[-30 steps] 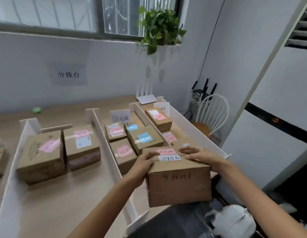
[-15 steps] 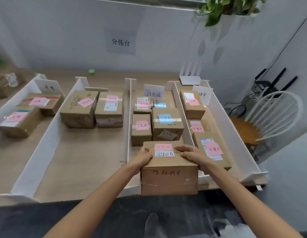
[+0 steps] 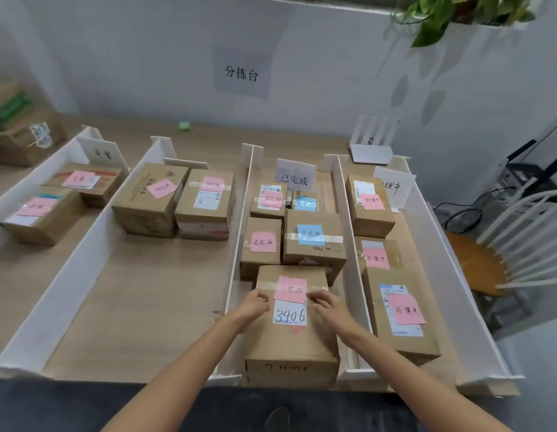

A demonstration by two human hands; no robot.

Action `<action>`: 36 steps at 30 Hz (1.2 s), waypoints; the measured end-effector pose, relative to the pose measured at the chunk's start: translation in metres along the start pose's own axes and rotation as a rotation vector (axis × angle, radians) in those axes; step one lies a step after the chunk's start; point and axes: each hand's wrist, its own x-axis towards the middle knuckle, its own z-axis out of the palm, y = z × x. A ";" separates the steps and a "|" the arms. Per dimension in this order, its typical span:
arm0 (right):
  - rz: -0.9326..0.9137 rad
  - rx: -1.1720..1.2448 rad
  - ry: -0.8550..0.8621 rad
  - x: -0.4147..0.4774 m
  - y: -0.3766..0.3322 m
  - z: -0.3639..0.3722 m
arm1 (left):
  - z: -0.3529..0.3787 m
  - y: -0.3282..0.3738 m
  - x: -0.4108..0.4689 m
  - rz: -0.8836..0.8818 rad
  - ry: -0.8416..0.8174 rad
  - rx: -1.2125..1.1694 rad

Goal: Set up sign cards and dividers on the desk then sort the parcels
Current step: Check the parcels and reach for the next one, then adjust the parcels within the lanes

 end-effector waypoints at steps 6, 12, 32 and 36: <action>0.090 0.051 0.014 0.020 0.011 0.011 | 0.001 -0.008 0.022 0.034 0.090 0.076; 0.145 0.020 -0.056 0.033 0.014 0.013 | -0.001 -0.012 0.033 0.042 0.102 0.109; -0.199 -0.615 -0.104 0.020 -0.029 0.039 | -0.058 -0.024 -0.053 0.309 0.396 0.113; -0.377 -0.577 -0.230 -0.008 -0.054 0.054 | -0.089 -0.044 -0.112 0.327 0.595 0.170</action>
